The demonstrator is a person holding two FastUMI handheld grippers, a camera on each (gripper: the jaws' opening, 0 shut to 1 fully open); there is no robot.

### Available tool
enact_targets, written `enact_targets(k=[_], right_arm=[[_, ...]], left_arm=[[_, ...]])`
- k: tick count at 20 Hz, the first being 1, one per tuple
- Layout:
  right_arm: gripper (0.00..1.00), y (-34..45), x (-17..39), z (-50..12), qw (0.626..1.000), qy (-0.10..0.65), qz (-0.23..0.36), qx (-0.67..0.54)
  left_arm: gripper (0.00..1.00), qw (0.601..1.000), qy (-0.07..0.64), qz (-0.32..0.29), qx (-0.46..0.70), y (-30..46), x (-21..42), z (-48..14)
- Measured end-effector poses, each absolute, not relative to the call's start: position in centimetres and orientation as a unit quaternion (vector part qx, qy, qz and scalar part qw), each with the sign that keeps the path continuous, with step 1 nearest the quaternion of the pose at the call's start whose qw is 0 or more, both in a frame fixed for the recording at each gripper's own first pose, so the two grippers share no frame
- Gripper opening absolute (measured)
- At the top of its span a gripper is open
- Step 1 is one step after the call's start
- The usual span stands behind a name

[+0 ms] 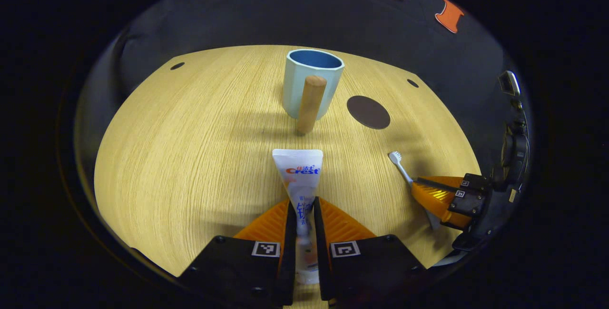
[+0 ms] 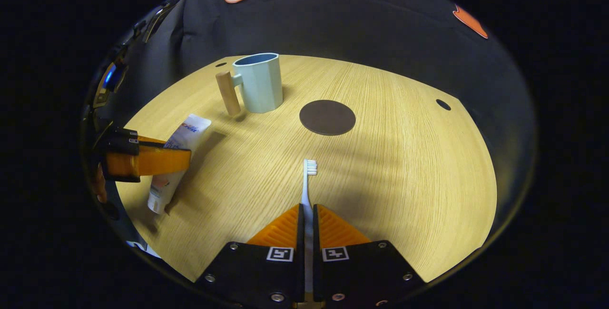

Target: Put the toothbrush and toothpaste on the desktop into the cup, then pick up the cup and place it on the coaster on the desktop.

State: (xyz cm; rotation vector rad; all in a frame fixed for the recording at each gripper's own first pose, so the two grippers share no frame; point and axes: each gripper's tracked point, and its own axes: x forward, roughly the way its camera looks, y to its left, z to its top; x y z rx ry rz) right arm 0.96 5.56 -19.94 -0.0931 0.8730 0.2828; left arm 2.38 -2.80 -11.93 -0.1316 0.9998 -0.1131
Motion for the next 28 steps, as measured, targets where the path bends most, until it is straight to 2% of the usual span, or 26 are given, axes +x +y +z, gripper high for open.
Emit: enact_targets(k=[6,7,20,21,28], right_arm=[[0.07,5.5,1.4,-19.1,0.907,0.399,0.127,-0.037],[0.07,5.4,1.6,-18.8,0.910,0.395,0.126,-0.032],[0.07,4.5,2.3,-15.6,0.933,0.340,0.113,0.018],[0.07,4.4,2.4,-15.4,0.934,0.338,0.112,0.021],[0.07,3.8,2.9,-14.2,0.941,0.319,0.107,0.030]], left_arm=[[0.25,0.892,0.443,-0.056,-0.068,-2.1,3.4,-9.6],[0.19,0.893,0.442,-0.057,-0.069,-2.3,3.3,-9.8],[0.19,0.919,0.374,-0.094,-0.083,-4.3,5.4,-5.9],[0.14,0.920,0.372,-0.097,-0.081,-4.5,5.6,-6.0],[0.14,0.937,0.324,-0.102,-0.086,-4.1,7.6,-2.2]])
